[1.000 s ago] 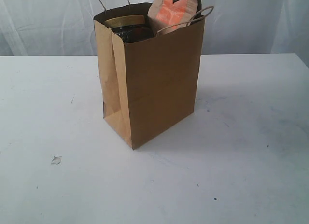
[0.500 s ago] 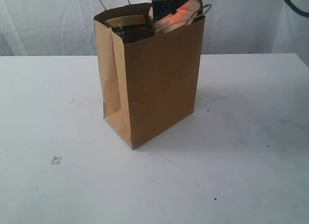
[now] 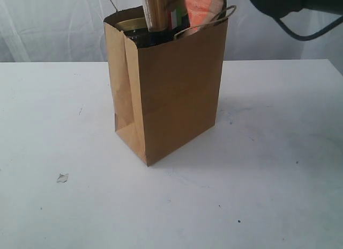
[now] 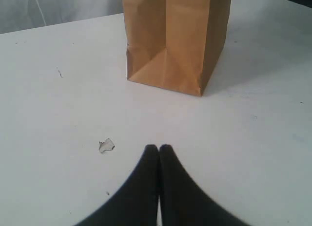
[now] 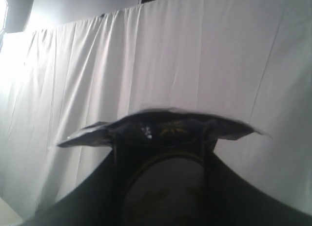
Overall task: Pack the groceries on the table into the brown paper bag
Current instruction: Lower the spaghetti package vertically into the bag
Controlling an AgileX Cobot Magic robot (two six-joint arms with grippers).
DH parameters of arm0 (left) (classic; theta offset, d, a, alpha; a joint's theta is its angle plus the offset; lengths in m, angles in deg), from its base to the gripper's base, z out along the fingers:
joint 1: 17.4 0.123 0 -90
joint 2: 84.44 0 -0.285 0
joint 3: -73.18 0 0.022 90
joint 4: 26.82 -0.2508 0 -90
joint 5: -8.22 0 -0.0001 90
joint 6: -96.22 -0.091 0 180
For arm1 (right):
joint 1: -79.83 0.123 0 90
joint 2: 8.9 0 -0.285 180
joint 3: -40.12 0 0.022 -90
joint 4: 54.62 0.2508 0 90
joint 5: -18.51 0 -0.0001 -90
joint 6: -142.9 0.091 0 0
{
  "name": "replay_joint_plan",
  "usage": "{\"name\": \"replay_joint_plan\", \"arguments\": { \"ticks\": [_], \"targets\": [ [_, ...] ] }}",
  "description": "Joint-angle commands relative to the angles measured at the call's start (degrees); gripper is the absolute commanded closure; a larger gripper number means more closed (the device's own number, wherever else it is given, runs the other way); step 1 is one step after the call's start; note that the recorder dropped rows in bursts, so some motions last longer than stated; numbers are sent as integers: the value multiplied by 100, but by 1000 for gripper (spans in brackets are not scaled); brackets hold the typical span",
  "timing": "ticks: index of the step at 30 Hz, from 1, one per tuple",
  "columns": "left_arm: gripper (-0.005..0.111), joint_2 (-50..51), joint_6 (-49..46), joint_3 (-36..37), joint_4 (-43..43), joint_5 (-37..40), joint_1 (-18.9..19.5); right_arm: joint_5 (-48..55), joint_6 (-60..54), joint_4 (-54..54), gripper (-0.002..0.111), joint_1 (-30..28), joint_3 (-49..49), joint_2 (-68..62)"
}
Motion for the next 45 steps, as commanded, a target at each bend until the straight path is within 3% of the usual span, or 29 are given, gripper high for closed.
{"name": "replay_joint_plan", "arguments": {
  "ticks": [1, 6, 25, 45],
  "targets": [
    [107, -30, 0, 15, 29, 5, 26, 229, 282, 77, 108, 55, -120, 67],
    [107, -30, 0, 15, 29, 5, 26, 949, 294, 77, 108, 59, -39, 67],
    [107, -30, 0, 15, 29, 5, 26, 867, 344, 77, 108, 59, 1154, 67],
    [107, -30, 0, 15, 29, 5, 26, 1438, 355, 77, 108, 59, 1418, 130]
  ]
}}
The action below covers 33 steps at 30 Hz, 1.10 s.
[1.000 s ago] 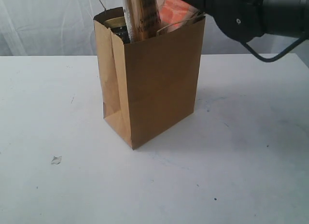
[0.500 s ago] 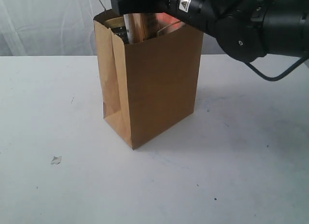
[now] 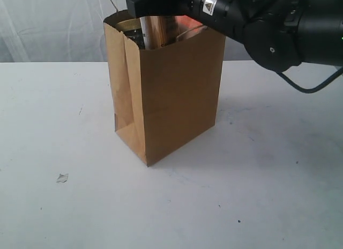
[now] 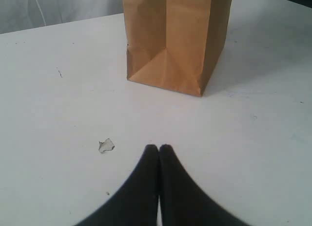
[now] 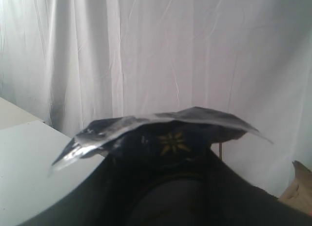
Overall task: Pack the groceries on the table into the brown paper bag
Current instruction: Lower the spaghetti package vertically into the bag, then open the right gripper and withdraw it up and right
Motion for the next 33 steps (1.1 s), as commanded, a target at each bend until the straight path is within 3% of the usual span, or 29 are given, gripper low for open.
{"name": "replay_joint_plan", "arguments": {
  "ticks": [1, 4, 11, 33],
  "targets": [
    [107, -30, 0, 15, 29, 5, 26, 341, 18, -20, 108, 3, 93, 81],
    [107, -30, 0, 15, 29, 5, 26, 221, 18, -20, 98, 3, 93, 207],
    [107, -30, 0, 15, 29, 5, 26, 477, 79, 129, 58, 3, 93, 319],
    [107, -30, 0, 15, 29, 5, 26, 867, 277, 129, 57, 3, 93, 537]
  ]
}}
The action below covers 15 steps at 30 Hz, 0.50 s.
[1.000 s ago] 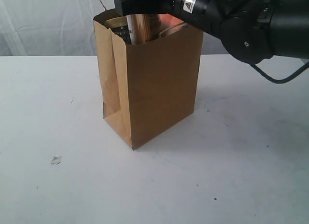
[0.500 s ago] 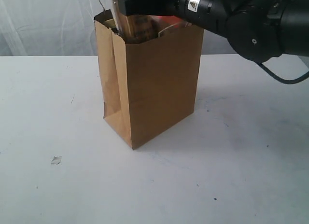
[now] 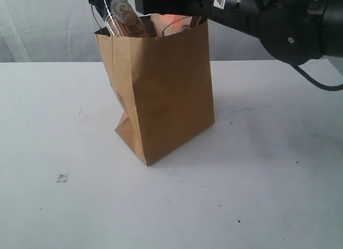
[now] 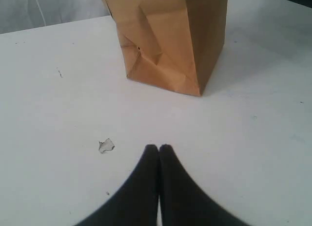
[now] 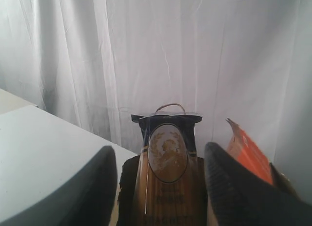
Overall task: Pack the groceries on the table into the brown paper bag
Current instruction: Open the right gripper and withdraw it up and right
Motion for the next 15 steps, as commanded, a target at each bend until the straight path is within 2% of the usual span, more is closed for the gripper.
{"name": "replay_joint_plan", "arguments": {
  "ticks": [1, 15],
  "targets": [
    [107, -30, 0, 15, 29, 5, 26, -24, 35, 34, 57, 3, 23, 144],
    [107, -30, 0, 15, 29, 5, 26, -76, 35, 48, 57, 3, 23, 398]
  ]
}}
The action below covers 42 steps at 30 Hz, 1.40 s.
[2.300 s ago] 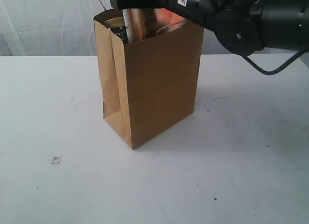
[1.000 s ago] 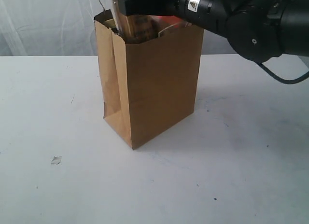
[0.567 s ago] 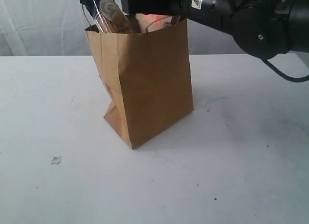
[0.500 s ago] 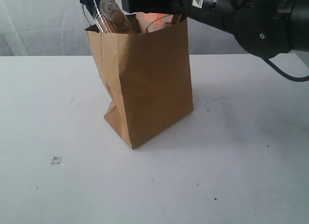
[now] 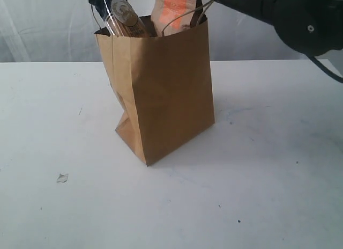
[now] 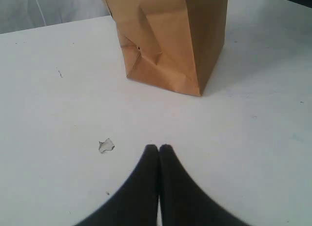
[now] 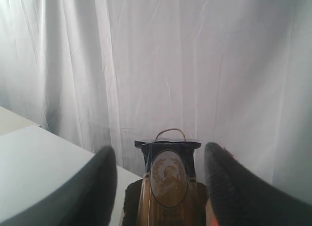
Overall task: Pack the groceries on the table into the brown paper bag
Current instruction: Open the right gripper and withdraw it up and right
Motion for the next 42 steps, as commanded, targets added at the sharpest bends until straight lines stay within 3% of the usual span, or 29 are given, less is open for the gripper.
{"name": "replay_joint_plan", "arguments": {
  "ticks": [1, 8, 20, 26, 35, 42],
  "targets": [
    [107, -30, 0, 15, 29, 5, 26, -20, 35, 24, 57, 3, 23, 85],
    [107, -30, 0, 15, 29, 5, 26, -55, 35, 24, 57, 3, 118, 361],
    [107, -30, 0, 15, 29, 5, 26, -123, -155, 416, 57, -7, 1322, 1620],
    [107, -30, 0, 15, 29, 5, 26, 525, -154, 525, 71, -7, 1750, 2415],
    [107, -30, 0, 15, 29, 5, 26, 1526, -154, 525, 106, -7, 2274, 3811],
    [107, -30, 0, 15, 29, 5, 26, 2253, -23, 525, 108, -7, 2683, 5013]
  ]
}}
